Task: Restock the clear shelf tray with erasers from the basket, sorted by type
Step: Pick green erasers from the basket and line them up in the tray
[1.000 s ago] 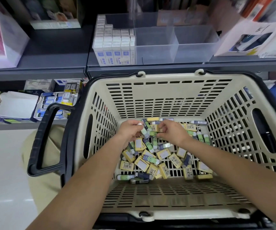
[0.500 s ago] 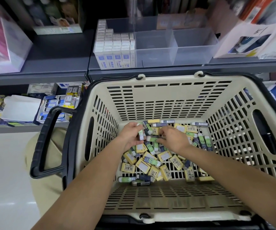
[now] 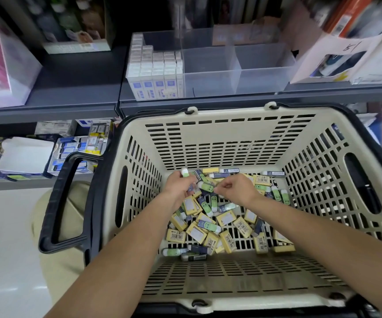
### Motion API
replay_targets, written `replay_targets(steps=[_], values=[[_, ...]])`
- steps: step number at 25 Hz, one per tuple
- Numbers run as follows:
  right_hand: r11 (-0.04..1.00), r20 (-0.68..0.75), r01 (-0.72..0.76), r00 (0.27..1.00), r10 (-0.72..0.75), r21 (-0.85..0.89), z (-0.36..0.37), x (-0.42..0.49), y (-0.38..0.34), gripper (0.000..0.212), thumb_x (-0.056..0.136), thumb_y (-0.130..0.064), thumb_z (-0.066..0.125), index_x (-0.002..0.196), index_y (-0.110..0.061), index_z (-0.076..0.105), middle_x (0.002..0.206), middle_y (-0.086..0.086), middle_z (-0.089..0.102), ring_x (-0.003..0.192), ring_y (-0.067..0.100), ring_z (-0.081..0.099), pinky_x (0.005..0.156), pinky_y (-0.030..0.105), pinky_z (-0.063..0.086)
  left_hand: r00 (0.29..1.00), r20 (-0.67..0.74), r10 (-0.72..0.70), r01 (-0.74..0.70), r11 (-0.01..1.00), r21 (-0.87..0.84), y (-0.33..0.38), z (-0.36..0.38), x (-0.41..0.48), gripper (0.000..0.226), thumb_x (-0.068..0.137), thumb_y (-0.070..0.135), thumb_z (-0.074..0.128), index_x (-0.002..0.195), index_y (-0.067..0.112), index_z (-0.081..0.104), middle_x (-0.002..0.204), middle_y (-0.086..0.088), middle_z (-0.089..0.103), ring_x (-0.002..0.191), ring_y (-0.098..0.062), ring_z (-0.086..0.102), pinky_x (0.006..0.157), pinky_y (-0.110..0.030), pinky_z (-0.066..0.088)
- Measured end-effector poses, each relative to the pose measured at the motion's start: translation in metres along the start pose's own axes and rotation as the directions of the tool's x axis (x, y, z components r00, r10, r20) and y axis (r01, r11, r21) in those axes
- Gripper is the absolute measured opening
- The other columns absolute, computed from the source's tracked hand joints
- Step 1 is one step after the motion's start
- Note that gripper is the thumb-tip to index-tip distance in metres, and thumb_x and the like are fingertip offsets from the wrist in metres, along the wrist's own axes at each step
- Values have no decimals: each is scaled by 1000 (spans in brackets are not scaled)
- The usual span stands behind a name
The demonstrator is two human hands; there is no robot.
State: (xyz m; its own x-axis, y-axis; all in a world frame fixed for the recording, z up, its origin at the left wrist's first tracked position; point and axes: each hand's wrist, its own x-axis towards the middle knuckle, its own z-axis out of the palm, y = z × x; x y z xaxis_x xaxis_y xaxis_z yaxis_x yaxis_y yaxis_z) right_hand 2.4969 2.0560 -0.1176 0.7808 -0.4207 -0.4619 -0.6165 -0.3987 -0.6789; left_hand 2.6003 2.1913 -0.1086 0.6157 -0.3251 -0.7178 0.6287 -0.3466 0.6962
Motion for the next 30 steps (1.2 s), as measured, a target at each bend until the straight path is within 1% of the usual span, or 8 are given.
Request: replay_targets(steps=[4, 7, 9, 12, 16, 20, 25, 30], values=[[965, 47, -32, 999, 21, 259, -7, -7, -9, 7, 80, -20, 72, 82, -14, 69, 74, 3, 65, 66, 10, 58, 63, 18, 47, 990, 131, 45, -48, 999, 16, 4, 5, -7, 10, 89, 4, 60, 97, 7, 55, 89, -8, 63, 72, -15, 62, 61, -23, 52], [972, -1, 99, 995, -101, 213, -23, -7, -25, 9, 81, -12, 70, 90, -13, 66, 78, 3, 62, 70, 12, 56, 73, 27, 50, 968, 203, 149, -171, 980, 97, 17, 13, -17, 19, 85, 2, 64, 102, 5, 54, 85, -9, 61, 68, -15, 61, 63, -26, 53], [968, -55, 207, 978, -201, 144, -38, -7, -39, 8, 82, -10, 68, 86, -17, 65, 75, 0, 60, 69, 12, 54, 71, 29, 50, 948, 226, 224, -260, 955, 140, 32, 18, -25, 14, 86, 4, 64, 98, 5, 56, 81, -6, 61, 65, -13, 60, 61, -23, 53], [951, -50, 272, 962, -268, 150, -55, -12, -60, 8, 82, -10, 68, 84, -17, 62, 72, -5, 58, 65, 9, 54, 66, 21, 48, 916, 254, 312, -359, 918, 168, 59, 19, -42, 8, 93, 13, 56, 99, 8, 59, 85, -5, 63, 68, -9, 61, 55, -15, 52], [885, -83, 405, 914, -397, 231, -87, -22, -101, 13, 81, -3, 68, 84, -15, 63, 74, -5, 60, 64, 0, 57, 63, 11, 48, 844, 270, 464, -516, 839, 171, 98, 3, -68, 9, 93, 13, 54, 92, 14, 63, 91, -4, 65, 79, -11, 64, 68, -21, 56], [815, -199, 545, 836, -511, 196, -132, -17, -159, 14, 79, -2, 70, 80, -15, 64, 71, -3, 62, 58, -3, 56, 60, 10, 47, 659, 122, 743, -749, 632, 199, 146, -17, -80, 13, 88, 13, 62, 99, 20, 64, 92, 2, 67, 87, -13, 63, 82, -28, 52], [825, -407, 559, 738, -538, -78, -162, 27, -209, 9, 77, -15, 72, 76, -22, 67, 78, 2, 70, 74, 12, 62, 79, 28, 50, 594, -93, 799, -764, 596, 246, 161, -26, -60, 19, 86, 11, 64, 104, 16, 65, 91, 8, 63, 85, -4, 58, 79, -10, 45], [871, -242, 421, 844, -479, -253, -146, 65, -213, 3, 80, -26, 69, 80, -27, 66, 81, -5, 71, 78, 9, 64, 72, 24, 49, 570, -137, 810, -784, 586, 207, 151, -33, -46, 27, 84, 14, 67, 87, 41, 60, 84, 19, 63, 77, 12, 59, 71, -3, 44]])
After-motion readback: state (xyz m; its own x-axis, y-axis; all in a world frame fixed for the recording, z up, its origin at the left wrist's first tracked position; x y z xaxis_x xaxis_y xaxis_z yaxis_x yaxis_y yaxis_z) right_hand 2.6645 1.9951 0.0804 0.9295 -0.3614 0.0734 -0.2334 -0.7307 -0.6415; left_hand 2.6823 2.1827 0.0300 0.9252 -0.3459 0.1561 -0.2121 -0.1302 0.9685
